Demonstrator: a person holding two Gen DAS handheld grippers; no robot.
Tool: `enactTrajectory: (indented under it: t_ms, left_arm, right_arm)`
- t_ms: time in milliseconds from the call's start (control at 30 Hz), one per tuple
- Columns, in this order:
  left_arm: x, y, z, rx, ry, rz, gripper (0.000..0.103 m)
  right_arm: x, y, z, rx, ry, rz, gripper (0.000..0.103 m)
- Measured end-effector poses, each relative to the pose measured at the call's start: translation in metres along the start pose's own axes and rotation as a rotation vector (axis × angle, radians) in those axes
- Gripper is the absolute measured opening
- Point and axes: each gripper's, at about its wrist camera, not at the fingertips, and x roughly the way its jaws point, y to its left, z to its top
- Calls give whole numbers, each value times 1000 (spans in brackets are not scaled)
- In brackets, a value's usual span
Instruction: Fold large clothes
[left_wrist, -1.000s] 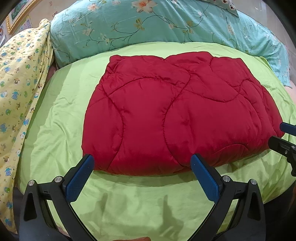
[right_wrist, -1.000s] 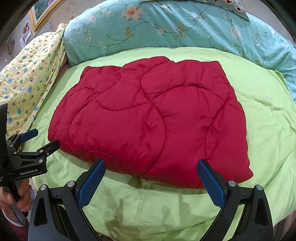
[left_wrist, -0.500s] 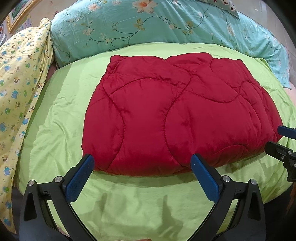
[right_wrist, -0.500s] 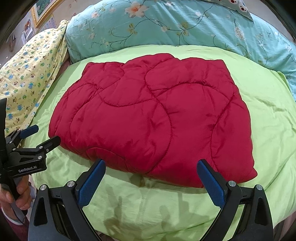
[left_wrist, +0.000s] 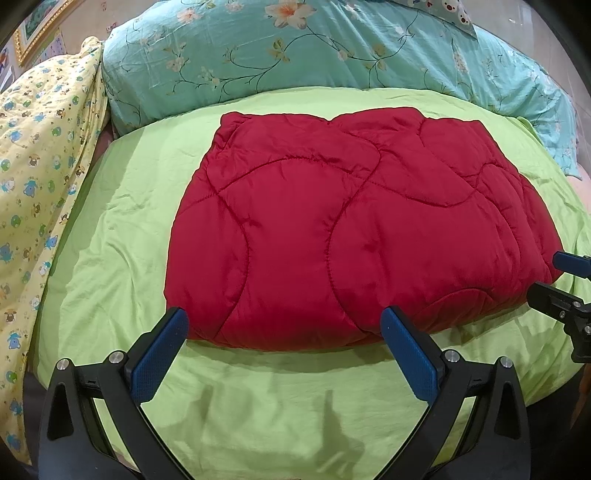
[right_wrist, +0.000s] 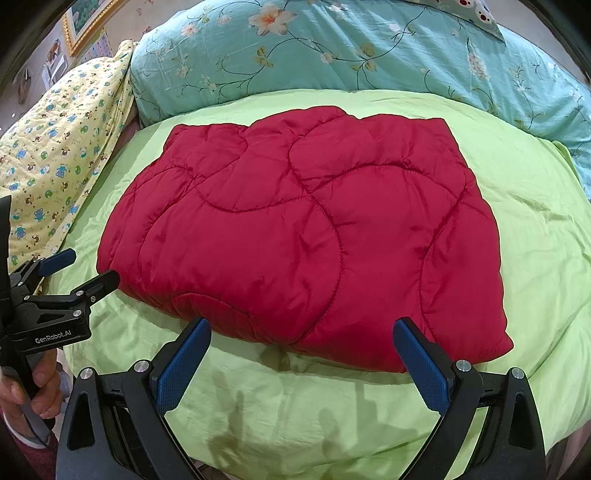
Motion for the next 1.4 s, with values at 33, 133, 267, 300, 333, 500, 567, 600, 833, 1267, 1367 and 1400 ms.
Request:
enactTrajectory:
  t_ms: [33,133,267,300,333,500,567,600,833,1267,1367,1400]
  left_arm:
    - [0,0,0,0,0,-1,103]
    - [0,0,0,0,0,0,103]
    - [0,0,0,-1,-4,3,103]
    - [0,0,0,-1,-5,3,103]
    - [-1,0,0,0,-7,3,103]
    - [-2,-3,0,4,-11,4,103]
    - [-2,-2,0,3,-12,4,103]
    - [-2,-2,0,3,-12,4,103]
    - [-3,-1,1,-2,-14,4,103]
    - [-3,-1,1,-6,-12,3,103]
    - [-3,-1,1,-7,-11,3,103]
    - [-3,-1,1,-7,-11,3,103]
  right_arm:
    - [0,0,0,1,0,0,100]
    - [0,0,0,1,0,1,100]
    - [-1,0,-1,2,-1,3,100]
    - [-1,0,-1,1,-1,3,100]
    - [-1,0,-1,0,-1,3,100]
    - [-1,1,-1,2,-1,2,100]
    - [-1,1,-1,2,-1,3,100]
    - [-1,1,-1,2,-1,3,100]
    - [-1,1,-1,2,-1,4,100]
    - [-2,3,0,1,0,5,100]
    - [-2,4,0,-2,0,4,100]
    - [-2,3,1,-4,0,5,100]
